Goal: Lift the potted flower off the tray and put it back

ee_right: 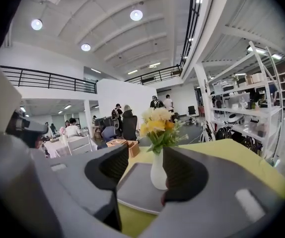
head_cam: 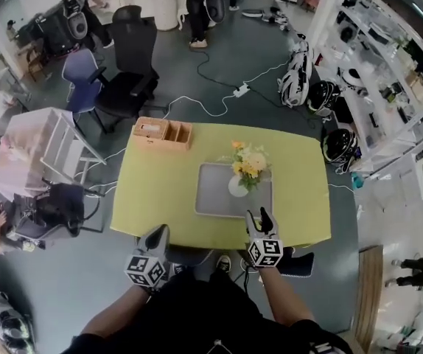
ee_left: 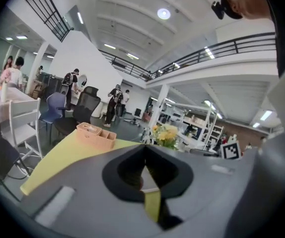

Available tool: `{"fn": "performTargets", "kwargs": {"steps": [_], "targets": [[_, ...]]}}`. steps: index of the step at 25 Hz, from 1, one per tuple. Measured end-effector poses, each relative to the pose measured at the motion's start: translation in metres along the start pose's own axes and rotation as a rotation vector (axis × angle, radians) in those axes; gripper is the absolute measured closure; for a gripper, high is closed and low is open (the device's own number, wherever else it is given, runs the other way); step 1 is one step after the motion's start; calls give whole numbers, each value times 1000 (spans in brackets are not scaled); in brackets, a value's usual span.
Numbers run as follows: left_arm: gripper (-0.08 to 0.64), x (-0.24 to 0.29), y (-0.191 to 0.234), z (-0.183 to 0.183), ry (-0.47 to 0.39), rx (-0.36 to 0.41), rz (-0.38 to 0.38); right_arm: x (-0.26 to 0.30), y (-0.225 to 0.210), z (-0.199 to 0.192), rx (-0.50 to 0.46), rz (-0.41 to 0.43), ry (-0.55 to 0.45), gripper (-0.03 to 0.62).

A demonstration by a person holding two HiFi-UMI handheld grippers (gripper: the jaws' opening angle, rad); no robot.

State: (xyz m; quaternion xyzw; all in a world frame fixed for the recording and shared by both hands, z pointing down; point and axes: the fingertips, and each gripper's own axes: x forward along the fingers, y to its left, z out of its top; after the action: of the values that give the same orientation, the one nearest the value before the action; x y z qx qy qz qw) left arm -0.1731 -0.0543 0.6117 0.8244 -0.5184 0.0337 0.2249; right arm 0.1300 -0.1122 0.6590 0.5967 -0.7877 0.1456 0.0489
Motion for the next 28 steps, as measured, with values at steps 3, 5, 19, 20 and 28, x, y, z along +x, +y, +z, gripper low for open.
{"fn": "performTargets", "kwargs": {"steps": [3,5,19,20,28], "targets": [[552,9,-15,9,-13,24,-63,-31,11,27,-9,-5,-46,391],[552,14,-28,15,-24,41,-99,-52,20,45,-13,-6,-80,402],[551,32,-125,56,-75,189,-362,-140,69,123,-40,-33,-211,482],[552,32,-127,56,-75,194,-369,-142,70,123,-38,-35,-211,482],[552,29,-122,55,-69,206,-370,-144,70,122,-37,-60,-217,574]]}}
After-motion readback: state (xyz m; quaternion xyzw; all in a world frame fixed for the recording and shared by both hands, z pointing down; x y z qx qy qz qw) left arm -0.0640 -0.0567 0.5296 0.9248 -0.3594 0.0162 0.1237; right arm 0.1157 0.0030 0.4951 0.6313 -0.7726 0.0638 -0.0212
